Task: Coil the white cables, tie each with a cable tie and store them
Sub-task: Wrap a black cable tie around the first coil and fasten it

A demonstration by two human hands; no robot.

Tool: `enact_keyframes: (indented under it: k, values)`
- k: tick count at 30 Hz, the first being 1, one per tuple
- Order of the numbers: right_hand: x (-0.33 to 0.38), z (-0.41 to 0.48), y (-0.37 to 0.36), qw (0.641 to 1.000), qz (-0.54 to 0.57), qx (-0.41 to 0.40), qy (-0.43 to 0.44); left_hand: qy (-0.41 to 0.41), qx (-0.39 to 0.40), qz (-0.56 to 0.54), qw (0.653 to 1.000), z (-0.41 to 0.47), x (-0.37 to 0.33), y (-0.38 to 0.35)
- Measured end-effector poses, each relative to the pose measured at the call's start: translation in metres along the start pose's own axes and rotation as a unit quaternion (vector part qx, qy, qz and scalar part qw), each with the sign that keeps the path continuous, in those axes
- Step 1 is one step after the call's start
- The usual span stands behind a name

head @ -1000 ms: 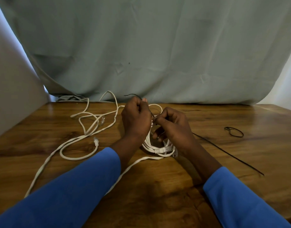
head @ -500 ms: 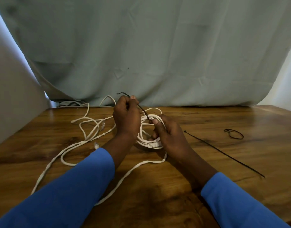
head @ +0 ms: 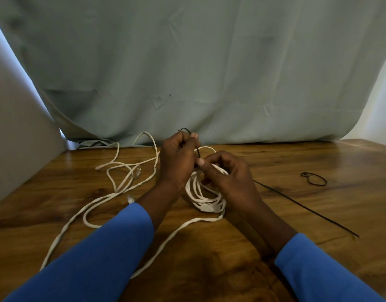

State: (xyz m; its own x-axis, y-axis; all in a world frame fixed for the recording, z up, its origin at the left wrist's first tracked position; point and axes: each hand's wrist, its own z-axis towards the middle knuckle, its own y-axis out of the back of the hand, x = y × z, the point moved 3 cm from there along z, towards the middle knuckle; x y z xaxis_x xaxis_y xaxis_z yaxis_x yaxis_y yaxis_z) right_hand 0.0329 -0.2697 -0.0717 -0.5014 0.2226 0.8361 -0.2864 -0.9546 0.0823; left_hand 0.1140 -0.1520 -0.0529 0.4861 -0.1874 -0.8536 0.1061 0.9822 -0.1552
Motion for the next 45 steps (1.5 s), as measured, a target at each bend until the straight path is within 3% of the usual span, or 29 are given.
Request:
enact_keyframes:
  k: [9, 18, 27, 39, 45]
  values:
    - [-0.009, 0.004, -0.001, 0.988, 0.12, 0.027, -0.093, -0.024, 0.002, 0.037, 0.999, 0.001, -0.006, -0.001]
    - [-0.006, -0.003, -0.001, 0.997, 0.046, 0.045, -0.048, 0.096, 0.049, -0.061, 0.992, 0.01, -0.007, 0.013]
    - [-0.003, -0.001, 0.002, 0.997, 0.048, 0.049, -0.033, 0.046, 0.018, -0.006, 0.999, 0.009, -0.015, 0.017]
    - [-0.007, -0.003, 0.002, 0.998, 0.05, 0.045, -0.019, 0.13, 0.191, -0.063, 0.971, 0.008, -0.011, 0.015]
    - [-0.011, -0.001, 0.003, 0.998, 0.055, 0.03, -0.03, 0.073, 0.149, -0.025, 0.986, 0.008, -0.015, 0.013]
